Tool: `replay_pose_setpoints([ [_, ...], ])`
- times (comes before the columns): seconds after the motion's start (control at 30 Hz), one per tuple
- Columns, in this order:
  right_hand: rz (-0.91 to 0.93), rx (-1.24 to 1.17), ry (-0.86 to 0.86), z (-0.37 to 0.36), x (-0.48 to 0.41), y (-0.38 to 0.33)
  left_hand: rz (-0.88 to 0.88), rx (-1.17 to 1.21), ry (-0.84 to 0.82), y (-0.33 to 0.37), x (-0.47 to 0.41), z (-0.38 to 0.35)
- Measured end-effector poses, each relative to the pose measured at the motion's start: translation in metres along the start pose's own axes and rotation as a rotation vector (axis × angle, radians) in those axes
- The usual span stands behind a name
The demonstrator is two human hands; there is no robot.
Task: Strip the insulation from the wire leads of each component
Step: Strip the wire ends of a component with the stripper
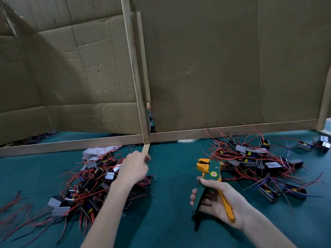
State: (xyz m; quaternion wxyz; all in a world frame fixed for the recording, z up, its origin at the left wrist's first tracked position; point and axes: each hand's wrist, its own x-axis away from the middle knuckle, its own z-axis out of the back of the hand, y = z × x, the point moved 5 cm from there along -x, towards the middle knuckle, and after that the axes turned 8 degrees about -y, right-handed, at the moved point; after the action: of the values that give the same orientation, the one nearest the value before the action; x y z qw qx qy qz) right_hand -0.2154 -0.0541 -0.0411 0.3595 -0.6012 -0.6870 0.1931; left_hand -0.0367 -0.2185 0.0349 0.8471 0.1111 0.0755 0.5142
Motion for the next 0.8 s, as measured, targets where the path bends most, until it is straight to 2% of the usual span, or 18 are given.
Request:
replay_pose_setpoints([
  [0.1, 0.015, 0.043, -0.002, 0.001, -0.001, 0.0, 0.011, -0.015, -0.226, -0.016, -0.001, -0.017],
  [0.17, 0.02, 0.067, 0.006, 0.003, -0.002, 0.001, 0.016, -0.126, -0.292, -0.015, -0.001, -0.028],
  [0.23, 0.022, 0.076, 0.014, 0.003, -0.002, 0.001, -0.006, -0.256, -0.238, -0.011, -0.003, -0.032],
  [0.33, 0.032, 0.075, 0.015, 0.004, -0.002, 0.0, -0.039, -0.309, -0.158, -0.008, -0.005, -0.036],
  [0.4, 0.04, 0.066, 0.016, 0.006, -0.004, -0.001, -0.085, -0.23, -0.107, -0.005, -0.005, -0.037],
  [0.5, 0.049, 0.055, 0.013, 0.006, -0.005, -0.002, -0.17, 0.013, 0.028, 0.002, -0.006, -0.029],
  [0.73, 0.057, 0.077, 0.008, 0.006, -0.004, -0.002, -0.272, 0.309, 0.15, 0.011, -0.002, -0.015],
  [0.8, 0.062, 0.086, 0.004, 0.004, -0.003, -0.002, -0.304, 0.351, 0.088, 0.018, 0.0, -0.015],
])
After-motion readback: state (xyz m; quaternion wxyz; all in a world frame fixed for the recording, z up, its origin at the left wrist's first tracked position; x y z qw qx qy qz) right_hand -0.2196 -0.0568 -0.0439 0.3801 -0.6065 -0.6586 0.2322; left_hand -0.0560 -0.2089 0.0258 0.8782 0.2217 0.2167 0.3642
